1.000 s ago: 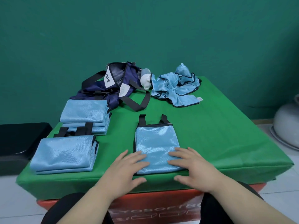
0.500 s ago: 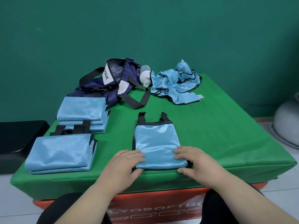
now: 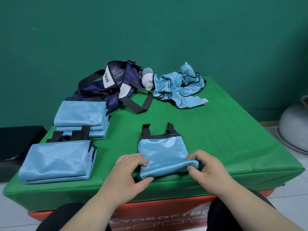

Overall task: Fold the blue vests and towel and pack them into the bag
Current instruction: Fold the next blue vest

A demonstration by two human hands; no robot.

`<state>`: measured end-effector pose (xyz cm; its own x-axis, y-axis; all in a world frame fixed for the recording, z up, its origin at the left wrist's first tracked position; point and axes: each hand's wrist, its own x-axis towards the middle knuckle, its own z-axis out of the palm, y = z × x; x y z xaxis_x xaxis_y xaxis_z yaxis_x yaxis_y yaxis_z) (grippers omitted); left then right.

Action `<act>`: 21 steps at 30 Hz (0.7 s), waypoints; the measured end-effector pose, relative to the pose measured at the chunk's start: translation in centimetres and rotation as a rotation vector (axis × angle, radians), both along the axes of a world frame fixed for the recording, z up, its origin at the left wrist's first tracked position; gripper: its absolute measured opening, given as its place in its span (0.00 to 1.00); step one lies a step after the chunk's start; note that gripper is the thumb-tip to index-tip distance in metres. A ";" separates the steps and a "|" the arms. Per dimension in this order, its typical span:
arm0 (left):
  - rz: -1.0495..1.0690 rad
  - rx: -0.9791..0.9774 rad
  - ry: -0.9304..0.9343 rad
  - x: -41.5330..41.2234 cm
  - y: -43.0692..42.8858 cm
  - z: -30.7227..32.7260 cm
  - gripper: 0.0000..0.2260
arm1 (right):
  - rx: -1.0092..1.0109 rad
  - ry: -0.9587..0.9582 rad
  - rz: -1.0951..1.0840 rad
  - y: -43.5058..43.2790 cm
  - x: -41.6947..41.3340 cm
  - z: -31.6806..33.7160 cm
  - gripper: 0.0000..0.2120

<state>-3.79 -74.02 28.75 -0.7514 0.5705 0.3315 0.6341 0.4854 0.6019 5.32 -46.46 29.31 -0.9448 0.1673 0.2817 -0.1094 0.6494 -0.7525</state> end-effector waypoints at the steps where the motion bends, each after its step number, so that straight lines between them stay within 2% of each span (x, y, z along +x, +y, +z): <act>1: 0.002 -0.022 -0.012 0.0 -0.1 0.0 0.10 | -0.025 -0.014 -0.011 0.0 0.0 0.1 0.07; 3: 0.034 -0.068 -0.024 0.1 -0.2 0.3 0.10 | -0.064 -0.034 -0.018 -0.2 0.1 0.3 0.07; 5: 0.067 -0.080 -0.024 0.2 -0.1 0.8 0.17 | -0.105 -0.037 -0.031 -0.4 0.3 0.5 0.07; 8: 0.089 -0.112 -0.035 0.5 0.2 1.6 0.22 | -0.125 -0.009 -0.061 -0.5 0.4 0.9 0.15; 11: 0.097 -0.112 -0.053 0.6 0.3 2.0 0.20 | -0.126 0.004 -0.086 -0.7 0.3 1.1 0.18; 15: 0.156 -0.080 -0.108 0.2 0.8 2.6 0.10 | -0.146 0.021 -0.161 -0.8 -0.9 0.8 0.15; 21: 0.247 0.061 -0.143 -1.3 2.6 3.8 0.06 | -0.096 0.017 -0.224 -0.8 -3.9 1.7 0.15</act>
<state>-5.11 -71.45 32.54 -0.9068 0.3465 0.2402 0.4076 0.5749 0.7095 1.40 -47.22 30.98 -0.8765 0.3991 0.2694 0.0166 0.5842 -0.8114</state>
